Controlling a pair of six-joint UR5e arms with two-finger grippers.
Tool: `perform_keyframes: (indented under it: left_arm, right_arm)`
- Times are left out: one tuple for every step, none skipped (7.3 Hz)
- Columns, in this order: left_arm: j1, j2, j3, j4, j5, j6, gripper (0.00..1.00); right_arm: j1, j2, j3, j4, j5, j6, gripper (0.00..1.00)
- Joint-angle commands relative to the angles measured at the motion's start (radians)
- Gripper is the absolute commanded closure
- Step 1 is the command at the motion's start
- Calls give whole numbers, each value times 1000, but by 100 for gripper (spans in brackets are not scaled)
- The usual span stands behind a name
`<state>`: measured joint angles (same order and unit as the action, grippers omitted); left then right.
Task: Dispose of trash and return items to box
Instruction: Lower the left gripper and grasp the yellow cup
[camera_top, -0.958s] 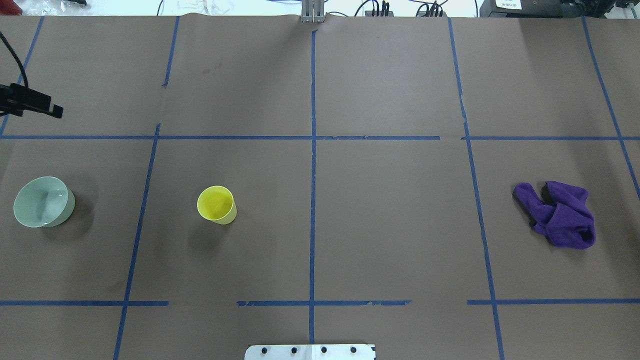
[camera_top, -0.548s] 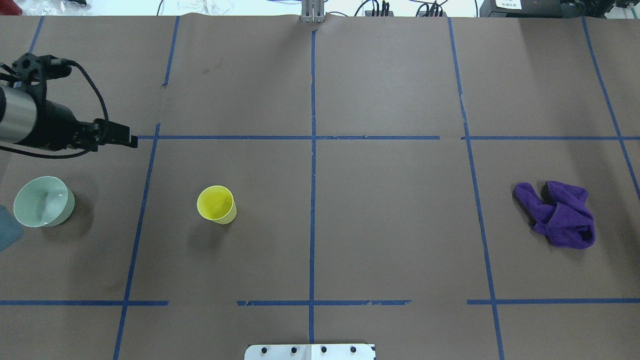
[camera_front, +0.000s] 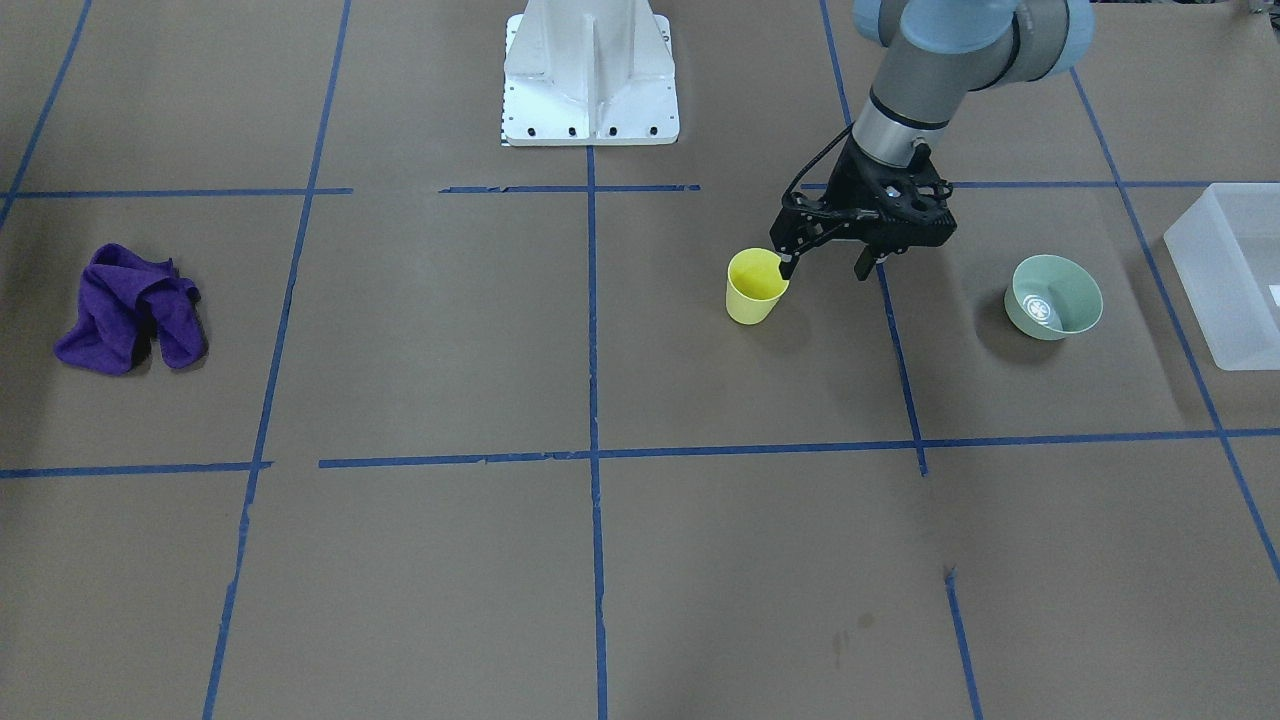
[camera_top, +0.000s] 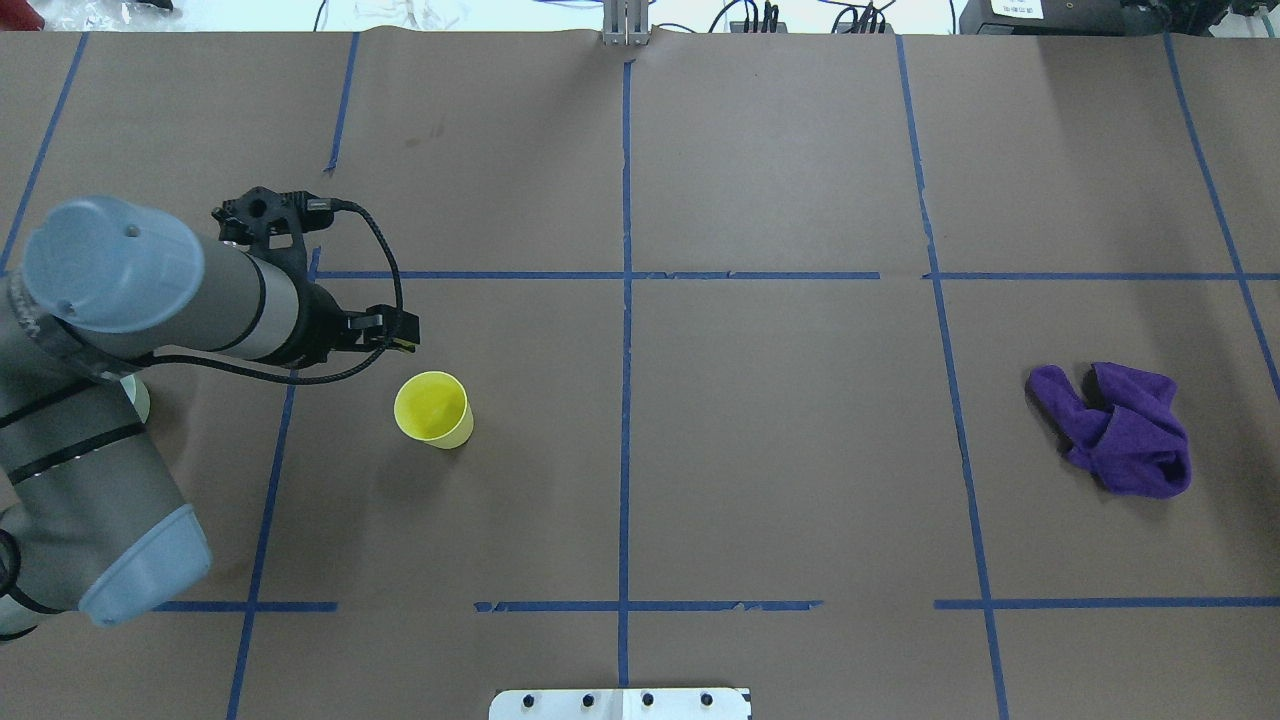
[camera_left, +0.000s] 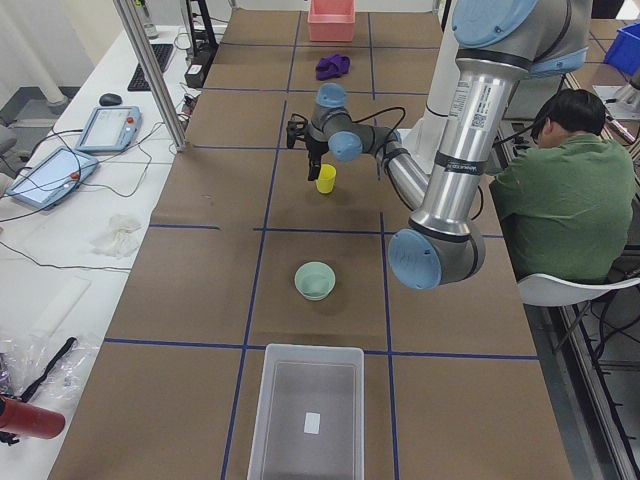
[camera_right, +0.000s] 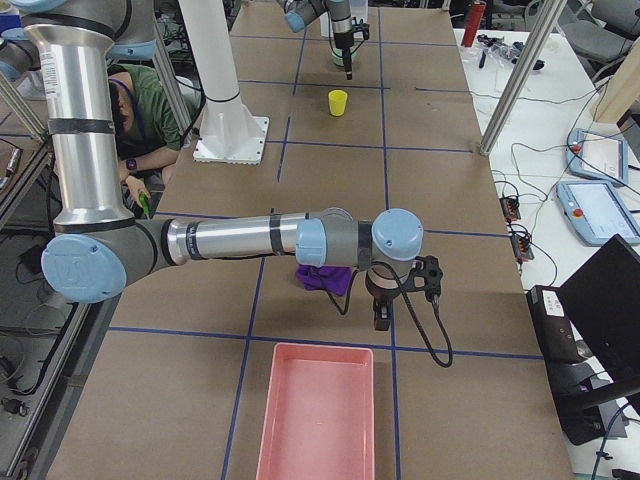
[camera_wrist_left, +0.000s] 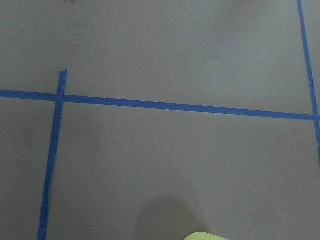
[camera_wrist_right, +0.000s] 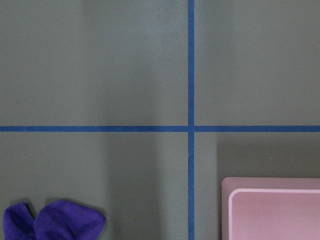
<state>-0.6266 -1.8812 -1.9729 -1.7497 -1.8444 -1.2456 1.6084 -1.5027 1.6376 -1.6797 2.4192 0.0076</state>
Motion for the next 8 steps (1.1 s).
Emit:
perform_keyframes:
  left_arm:
    - [45, -27, 61, 4, 16, -17, 1]
    - [47, -24, 65, -14, 10, -12, 1]
    - [73, -24, 68, -17, 7, -12, 1]
    - [87, -24, 84, -17, 5, -12, 1]
    - [108, -21, 97, -17, 5, -11, 1]
    - [110, -21, 106, -19, 5, -11, 9]
    - [110, -21, 102, -17, 5, -11, 61]
    - [108, -19, 94, -14, 4, -6, 100]
  right_arm:
    - [-1, -1, -1, 0, 5, 0, 0]
    - [1, 1, -1, 0, 5, 0, 0]
    - [-1, 1, 1, 0, 5, 0, 0]
    - [-1, -1, 2, 0, 5, 2, 0]
    - [-1, 1, 5, 0, 6, 2, 0]
    - [-1, 1, 7, 0, 6, 2, 0]
    - [1, 1, 7, 0, 15, 2, 0]
    - [1, 1, 7, 0, 17, 2, 0]
